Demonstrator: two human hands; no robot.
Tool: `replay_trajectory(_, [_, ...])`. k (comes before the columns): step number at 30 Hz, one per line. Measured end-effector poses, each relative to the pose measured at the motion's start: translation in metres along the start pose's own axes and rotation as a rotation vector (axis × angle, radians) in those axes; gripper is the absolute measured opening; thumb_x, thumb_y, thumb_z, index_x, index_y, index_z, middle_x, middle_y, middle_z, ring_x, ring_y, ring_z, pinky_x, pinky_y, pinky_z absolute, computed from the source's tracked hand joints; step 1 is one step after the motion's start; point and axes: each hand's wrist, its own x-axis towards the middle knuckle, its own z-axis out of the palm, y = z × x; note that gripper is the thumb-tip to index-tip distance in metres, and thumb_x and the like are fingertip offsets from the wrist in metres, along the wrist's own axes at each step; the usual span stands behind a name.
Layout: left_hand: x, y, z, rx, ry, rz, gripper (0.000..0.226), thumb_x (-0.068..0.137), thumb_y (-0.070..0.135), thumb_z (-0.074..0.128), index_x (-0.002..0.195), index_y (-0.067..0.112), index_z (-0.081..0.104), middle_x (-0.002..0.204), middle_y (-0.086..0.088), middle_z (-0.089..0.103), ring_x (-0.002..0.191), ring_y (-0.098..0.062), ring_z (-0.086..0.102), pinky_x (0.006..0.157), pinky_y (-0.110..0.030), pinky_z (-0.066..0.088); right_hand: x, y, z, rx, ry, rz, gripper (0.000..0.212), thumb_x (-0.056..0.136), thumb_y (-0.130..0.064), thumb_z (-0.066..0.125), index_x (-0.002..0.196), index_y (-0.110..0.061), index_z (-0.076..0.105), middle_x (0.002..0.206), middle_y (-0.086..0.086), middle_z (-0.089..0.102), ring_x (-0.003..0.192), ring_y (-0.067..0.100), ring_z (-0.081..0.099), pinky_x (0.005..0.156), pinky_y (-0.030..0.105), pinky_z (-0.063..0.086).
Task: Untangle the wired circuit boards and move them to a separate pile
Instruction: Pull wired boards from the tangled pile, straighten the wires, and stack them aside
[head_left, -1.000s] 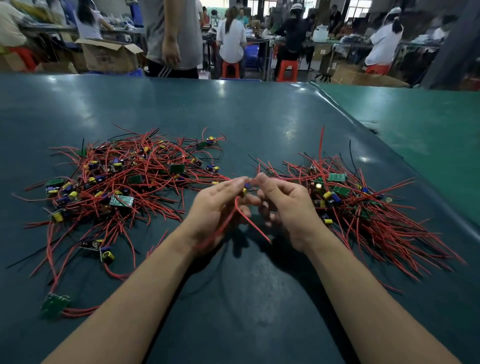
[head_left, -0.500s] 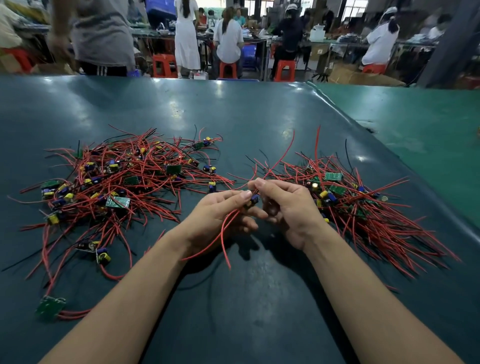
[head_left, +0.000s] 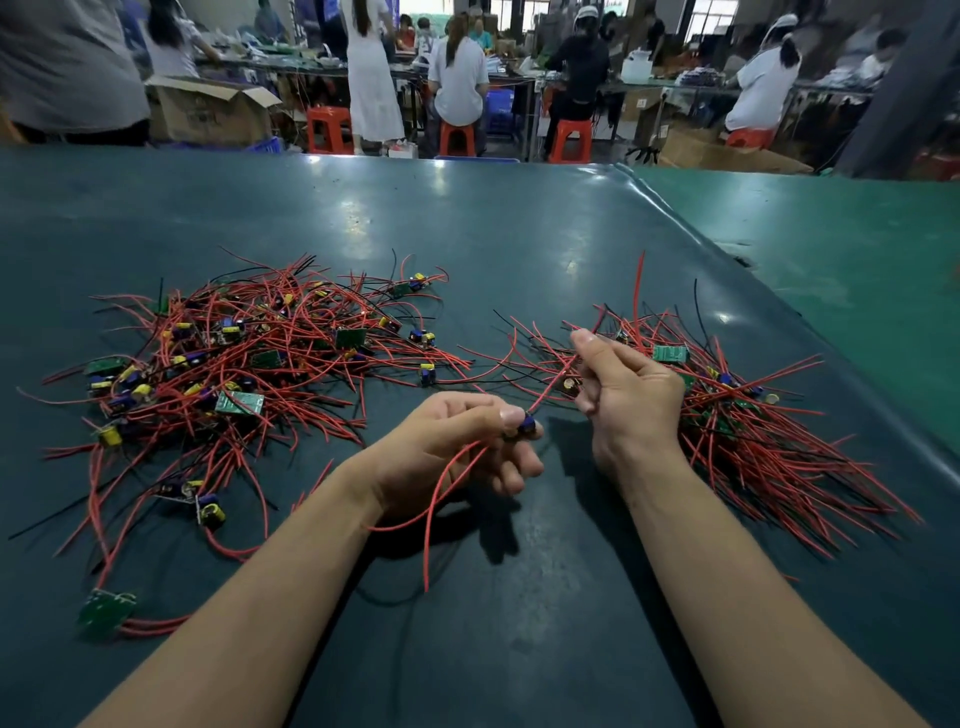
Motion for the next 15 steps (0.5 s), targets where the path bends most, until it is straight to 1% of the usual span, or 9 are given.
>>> replay_trajectory(3, [-0.002,0.001,0.001,-0.006,-0.04,-0.015,0.02,0.089,0.019,0.056,0.086,0.007,0.072,0.073,-0.015,0.07,0.052,-0.017,0.064,0.053,-0.021,0.051,0.003,0.003,-0.002,-0.099,0.064,-0.097,0.008,0.086,-0.006,0.072,0.083,0.002,0.072,0.046,-0.008,0.051,0.036,0.007,0.036,0.038,0.017,0.031])
replay_trajectory(5, [-0.002,0.001,0.002,-0.013,-0.059,-0.026,0.021,0.09,0.019,0.055,0.084,0.009,0.073,0.072,-0.015,0.07,0.052,-0.017,0.064,0.051,-0.022,0.05,0.004,0.007,-0.004,-0.255,0.079,-0.215,0.015,0.087,-0.013,0.073,0.09,0.002,0.076,0.055,-0.009,0.057,0.048,0.012,0.046,0.052,0.023,0.04])
replay_trajectory(7, [-0.002,0.001,0.002,-0.011,-0.073,-0.041,0.021,0.09,0.018,0.055,0.083,0.01,0.074,0.071,-0.014,0.07,0.052,-0.017,0.064,0.051,-0.022,0.05,0.003,0.009,-0.006,-0.417,0.076,-0.357,0.017,0.088,-0.018,0.072,0.093,-0.002,0.077,0.067,-0.004,0.064,0.061,0.016,0.055,0.064,0.029,0.045])
replay_trajectory(9, [-0.003,0.001,0.001,0.003,-0.084,-0.058,0.02,0.089,0.02,0.058,0.083,0.012,0.075,0.07,-0.013,0.07,0.052,-0.017,0.064,0.05,-0.022,0.051,-0.001,0.01,-0.006,-0.588,0.054,-0.493,0.016,0.091,-0.021,0.069,0.092,-0.006,0.076,0.077,0.002,0.069,0.068,0.017,0.061,0.067,0.031,0.049])
replay_trajectory(10, [-0.003,0.001,0.001,0.002,-0.078,-0.06,0.018,0.088,0.022,0.06,0.083,0.012,0.075,0.069,-0.013,0.07,0.051,-0.017,0.064,0.051,-0.022,0.051,-0.003,0.009,-0.006,-0.625,0.027,-0.501,0.014,0.093,-0.021,0.067,0.092,-0.01,0.074,0.077,0.002,0.068,0.067,0.018,0.06,0.065,0.031,0.05])
replay_trajectory(11, [-0.002,0.0,0.001,-0.014,-0.054,-0.054,0.018,0.086,0.023,0.062,0.083,0.012,0.076,0.068,-0.013,0.07,0.051,-0.017,0.064,0.051,-0.022,0.051,-0.004,0.008,-0.005,-0.59,-0.017,-0.445,0.012,0.095,-0.022,0.064,0.091,-0.013,0.07,0.073,0.0,0.065,0.062,0.019,0.058,0.058,0.031,0.048])
replay_trajectory(12, [-0.001,0.0,0.001,-0.037,-0.01,-0.041,0.018,0.085,0.024,0.063,0.084,0.011,0.076,0.068,-0.013,0.069,0.051,-0.017,0.064,0.05,-0.022,0.051,-0.005,0.006,-0.003,-0.482,-0.082,-0.327,0.012,0.096,-0.024,0.062,0.091,-0.015,0.066,0.068,-0.001,0.061,0.053,0.017,0.053,0.049,0.029,0.045])
replay_trajectory(14, [0.004,-0.001,-0.001,-0.082,0.098,0.002,0.02,0.084,0.024,0.062,0.083,0.01,0.076,0.069,-0.013,0.069,0.051,-0.016,0.062,0.051,-0.021,0.05,-0.009,0.001,0.0,-0.241,-0.256,0.025,0.025,0.096,-0.036,0.059,0.089,-0.013,0.066,0.058,-0.002,0.053,0.039,0.011,0.041,0.037,0.019,0.032])
replay_trajectory(15, [0.006,-0.001,-0.002,-0.104,0.14,0.019,0.019,0.084,0.024,0.064,0.084,0.01,0.076,0.07,-0.012,0.069,0.051,-0.016,0.062,0.051,-0.02,0.05,-0.012,0.0,0.0,-0.224,-0.357,0.187,0.033,0.094,-0.044,0.059,0.089,-0.013,0.069,0.055,-0.003,0.05,0.038,0.009,0.037,0.037,0.015,0.026])
